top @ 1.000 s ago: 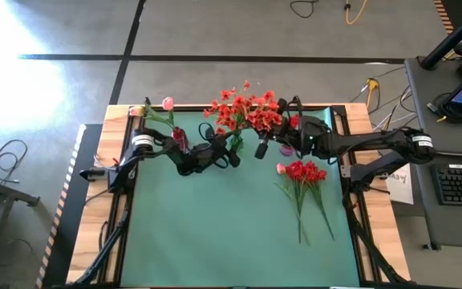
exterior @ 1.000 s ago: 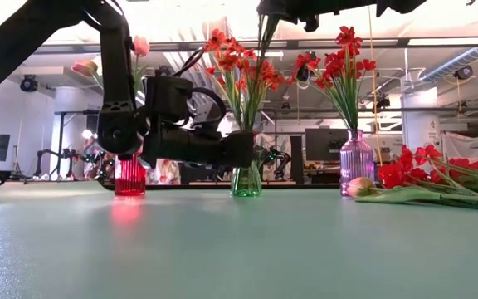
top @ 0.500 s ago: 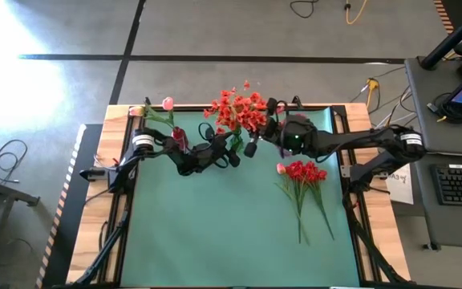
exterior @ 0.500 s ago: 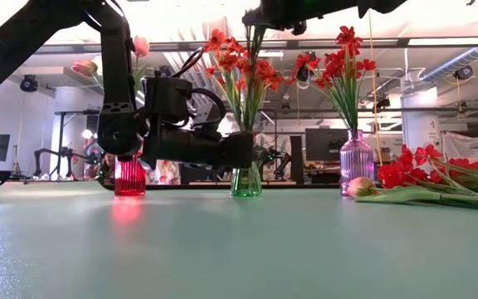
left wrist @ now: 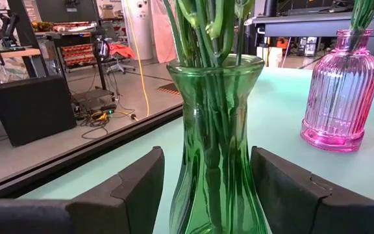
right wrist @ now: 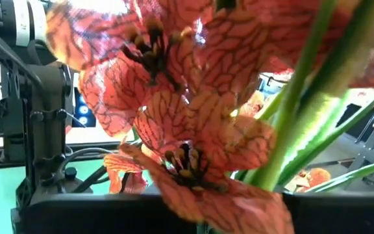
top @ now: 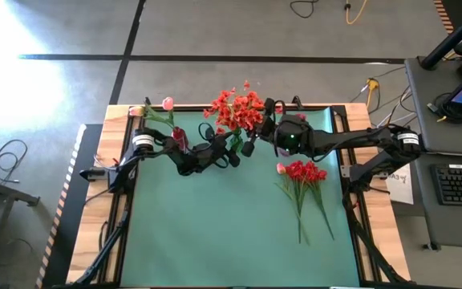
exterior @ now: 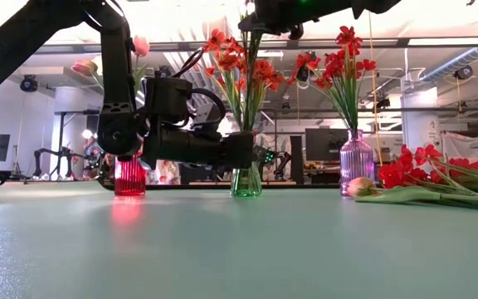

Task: Sort flowers into vase by color
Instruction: Put the orange flower in the green flower vase

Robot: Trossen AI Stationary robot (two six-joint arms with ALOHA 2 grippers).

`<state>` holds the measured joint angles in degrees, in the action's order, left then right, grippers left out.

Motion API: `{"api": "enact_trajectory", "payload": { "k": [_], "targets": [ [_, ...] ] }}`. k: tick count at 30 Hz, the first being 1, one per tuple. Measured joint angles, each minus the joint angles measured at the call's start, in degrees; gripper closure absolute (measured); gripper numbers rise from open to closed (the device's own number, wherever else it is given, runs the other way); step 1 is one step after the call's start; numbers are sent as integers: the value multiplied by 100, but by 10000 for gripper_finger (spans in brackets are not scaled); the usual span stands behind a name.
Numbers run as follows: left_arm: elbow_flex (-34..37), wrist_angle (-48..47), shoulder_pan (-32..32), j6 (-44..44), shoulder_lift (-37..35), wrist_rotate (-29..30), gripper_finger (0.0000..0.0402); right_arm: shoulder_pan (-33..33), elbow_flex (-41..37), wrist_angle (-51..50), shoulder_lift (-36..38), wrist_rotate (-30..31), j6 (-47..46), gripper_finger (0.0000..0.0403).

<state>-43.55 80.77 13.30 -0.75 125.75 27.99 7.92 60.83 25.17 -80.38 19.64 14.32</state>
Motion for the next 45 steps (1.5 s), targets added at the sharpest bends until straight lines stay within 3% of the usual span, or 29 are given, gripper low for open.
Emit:
{"api": "enact_trajectory", "payload": {
  "k": [20, 45],
  "targets": [
    [4, -4, 0, 2, 0, 0, 192, 220, 61, -221, -74, 125, -689, 390],
    [7, -33, 0, 2, 0, 0, 192, 225, 78, 107, -563, 141, -725, 390]
  ]
}}
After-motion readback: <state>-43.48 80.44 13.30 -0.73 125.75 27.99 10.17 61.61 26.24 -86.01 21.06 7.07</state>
